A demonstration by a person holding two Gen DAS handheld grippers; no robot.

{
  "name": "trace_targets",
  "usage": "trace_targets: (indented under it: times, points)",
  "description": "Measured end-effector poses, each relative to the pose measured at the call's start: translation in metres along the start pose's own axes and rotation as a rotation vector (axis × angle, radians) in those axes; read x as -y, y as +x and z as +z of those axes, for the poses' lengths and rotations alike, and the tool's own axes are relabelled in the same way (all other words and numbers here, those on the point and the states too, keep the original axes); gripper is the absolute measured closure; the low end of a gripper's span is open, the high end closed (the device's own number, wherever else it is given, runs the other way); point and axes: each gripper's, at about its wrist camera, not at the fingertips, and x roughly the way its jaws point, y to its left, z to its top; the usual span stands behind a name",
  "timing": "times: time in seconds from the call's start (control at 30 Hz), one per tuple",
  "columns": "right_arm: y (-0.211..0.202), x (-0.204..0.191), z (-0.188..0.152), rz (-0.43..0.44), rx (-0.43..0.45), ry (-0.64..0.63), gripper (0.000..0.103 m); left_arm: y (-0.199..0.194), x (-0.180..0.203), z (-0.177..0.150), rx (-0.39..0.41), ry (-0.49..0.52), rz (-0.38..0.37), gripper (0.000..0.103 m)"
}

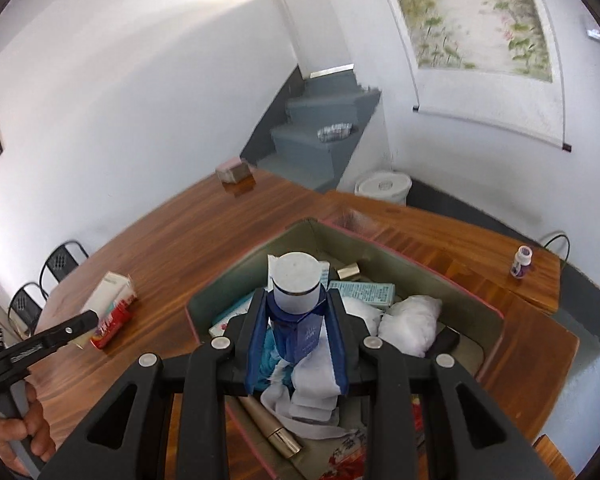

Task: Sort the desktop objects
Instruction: 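Carry the cream tube and blue bottle over the tin box with both tools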

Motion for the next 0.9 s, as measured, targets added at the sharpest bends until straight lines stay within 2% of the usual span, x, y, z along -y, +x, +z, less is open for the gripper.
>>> trace_targets:
  times: [0.2,0.33,0.47,0.57,0.77,0.9]
  points:
    - [0.036,0.011,0.017,0.030,-0.127,0.030,0.072,0.004,0.019,-0.002,-0.009,0.020,-0.018,0.076]
    - [0.047,0.019,0.024,0.053,-0.178,0.083,0.072,0.009,0.028,-0.006,-0.022,0.031,-0.027,0.076]
    - [0.064,0.020,0.033,0.041,-0.253,0.089,0.070,0.012,0.040,-0.009,-0.039,0.050,-0.049,0.076]
    - [0.063,0.018,0.031,0.006,-0.239,0.059,0.069,0.012,0.051,-0.012,-0.045,0.069,-0.074,0.076]
    - [0.041,0.023,0.024,0.028,-0.139,0.058,0.069,0.014,0.072,-0.017,-0.068,0.094,-0.124,0.076]
    - [0.026,0.040,0.025,0.011,-0.076,0.084,0.069,0.016,0.090,-0.021,-0.085,0.113,-0.163,0.076]
